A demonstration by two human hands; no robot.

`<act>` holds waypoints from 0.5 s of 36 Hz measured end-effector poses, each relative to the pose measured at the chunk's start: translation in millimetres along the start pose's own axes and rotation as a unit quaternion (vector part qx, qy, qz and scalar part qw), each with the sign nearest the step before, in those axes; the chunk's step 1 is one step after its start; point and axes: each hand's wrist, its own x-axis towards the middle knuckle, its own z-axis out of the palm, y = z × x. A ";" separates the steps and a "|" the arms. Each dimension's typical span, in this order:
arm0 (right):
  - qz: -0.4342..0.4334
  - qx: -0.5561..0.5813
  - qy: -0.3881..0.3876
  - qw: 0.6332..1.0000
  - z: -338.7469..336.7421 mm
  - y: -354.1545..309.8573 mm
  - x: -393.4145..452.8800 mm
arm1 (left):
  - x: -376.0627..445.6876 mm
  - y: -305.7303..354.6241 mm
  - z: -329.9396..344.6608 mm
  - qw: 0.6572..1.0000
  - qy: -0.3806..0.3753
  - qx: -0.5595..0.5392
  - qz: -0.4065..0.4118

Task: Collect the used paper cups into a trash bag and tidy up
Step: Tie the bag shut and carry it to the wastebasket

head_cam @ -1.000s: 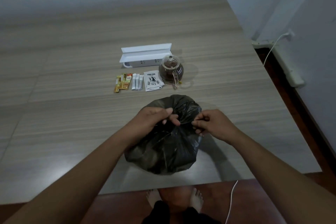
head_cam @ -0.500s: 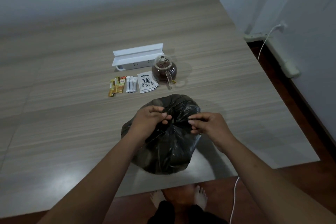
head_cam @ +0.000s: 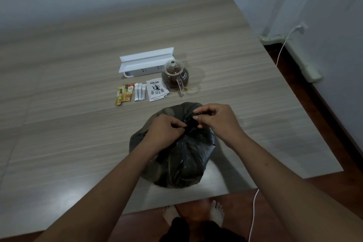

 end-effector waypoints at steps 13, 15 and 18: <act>0.067 0.041 0.019 0.997 5.1 4.4 -2.2 | -0.5 -7.5 7.5 0.997 0.009 -0.071 -0.003; 0.082 -0.008 -0.008 0.997 9.9 10.6 -7.0 | -0.3 -6.7 7.3 0.995 0.013 -0.101 -0.016; 0.080 -0.054 -0.024 0.995 20.0 19.9 -10.9 | -0.7 -3.5 7.6 0.988 0.012 -0.153 -0.023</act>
